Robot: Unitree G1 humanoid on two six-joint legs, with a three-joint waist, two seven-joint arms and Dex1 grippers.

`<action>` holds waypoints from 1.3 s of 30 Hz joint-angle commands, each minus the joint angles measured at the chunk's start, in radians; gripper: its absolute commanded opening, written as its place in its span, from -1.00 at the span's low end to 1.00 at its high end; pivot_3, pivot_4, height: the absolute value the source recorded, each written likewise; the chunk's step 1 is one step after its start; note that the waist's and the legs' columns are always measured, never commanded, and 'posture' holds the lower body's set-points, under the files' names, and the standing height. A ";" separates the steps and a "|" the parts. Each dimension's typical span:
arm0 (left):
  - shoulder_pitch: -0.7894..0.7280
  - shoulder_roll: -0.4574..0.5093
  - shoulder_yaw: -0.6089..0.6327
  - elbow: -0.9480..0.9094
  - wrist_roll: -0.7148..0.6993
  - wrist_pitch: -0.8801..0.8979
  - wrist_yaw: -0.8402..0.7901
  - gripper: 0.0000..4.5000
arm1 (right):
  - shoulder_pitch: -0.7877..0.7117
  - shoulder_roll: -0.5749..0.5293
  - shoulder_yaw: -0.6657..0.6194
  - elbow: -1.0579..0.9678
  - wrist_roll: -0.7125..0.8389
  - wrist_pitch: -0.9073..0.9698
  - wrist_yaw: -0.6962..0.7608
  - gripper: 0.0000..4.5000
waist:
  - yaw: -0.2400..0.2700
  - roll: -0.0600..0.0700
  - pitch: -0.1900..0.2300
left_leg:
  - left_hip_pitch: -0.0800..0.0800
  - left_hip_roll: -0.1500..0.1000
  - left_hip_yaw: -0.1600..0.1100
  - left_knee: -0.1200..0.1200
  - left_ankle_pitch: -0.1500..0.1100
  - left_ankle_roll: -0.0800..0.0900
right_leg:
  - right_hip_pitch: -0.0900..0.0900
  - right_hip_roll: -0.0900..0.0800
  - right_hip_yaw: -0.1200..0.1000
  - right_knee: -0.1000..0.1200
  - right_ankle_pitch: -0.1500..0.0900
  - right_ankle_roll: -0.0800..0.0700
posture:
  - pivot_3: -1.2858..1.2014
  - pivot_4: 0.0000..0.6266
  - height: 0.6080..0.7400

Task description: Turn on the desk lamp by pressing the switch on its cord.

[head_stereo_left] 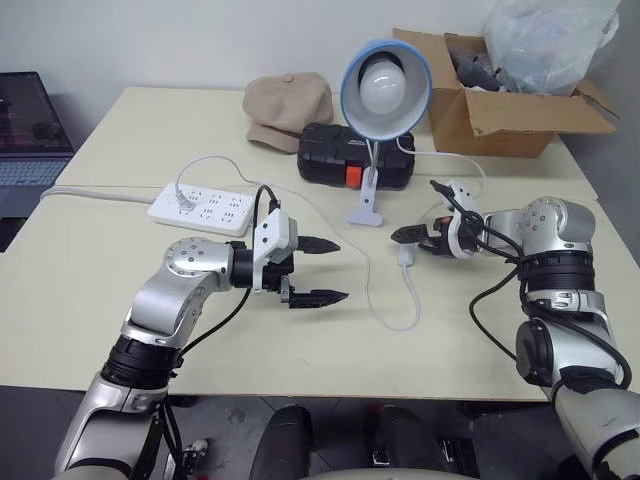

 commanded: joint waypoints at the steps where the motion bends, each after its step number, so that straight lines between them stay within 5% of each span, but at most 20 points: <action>1: 0.002 -0.003 0.001 -0.019 0.002 -0.021 -0.005 1.00 | -0.039 -0.010 0.018 0.035 -0.020 -0.048 0.037 0.99 | -0.001 0.000 0.000 | 0.000 0.000 0.000 0.000 0.000 0.000 | 0.000 0.000 0.000 0.000 0.000 0.000 | 0.03 -0.52 1.00; 7: 0.008 -0.006 0.000 -0.022 0.008 -0.026 -0.003 1.00 | -0.065 -0.010 0.043 0.112 -0.053 -0.097 0.074 0.81 | -0.001 0.000 0.000 | 0.000 0.000 0.000 0.000 0.000 0.000 | 0.000 0.001 0.000 0.000 0.000 0.000 | 0.03 -0.52 1.00; 23: 0.009 -0.014 0.002 -0.022 0.011 -0.031 0.001 1.00 | -0.080 -0.017 0.046 0.165 -0.080 -0.123 0.118 -0.82 | -0.001 0.000 0.000 | 0.000 0.001 0.000 0.000 0.000 0.000 | 0.000 0.001 0.000 0.000 0.000 0.000 | 0.03 -0.52 1.00; 31: -0.025 -0.042 0.033 -0.004 -0.048 0.044 0.019 1.00 | -0.034 0.005 -0.083 -0.004 -0.017 -0.095 0.070 -0.83 | -0.001 0.000 0.000 | 0.000 0.001 0.000 0.000 0.000 0.000 | 0.000 0.001 0.000 0.000 0.000 0.000 | 0.03 -0.52 1.00; 39: -0.094 -0.141 0.114 0.047 -0.178 0.222 0.128 1.00 | 0.155 0.168 -0.320 -0.500 0.211 -0.117 0.017 -0.83 | 0.001 0.000 0.000 | -0.001 0.001 0.000 0.000 0.000 0.000 | 0.000 0.001 0.000 0.000 0.000 0.000 | 0.03 -0.52 1.00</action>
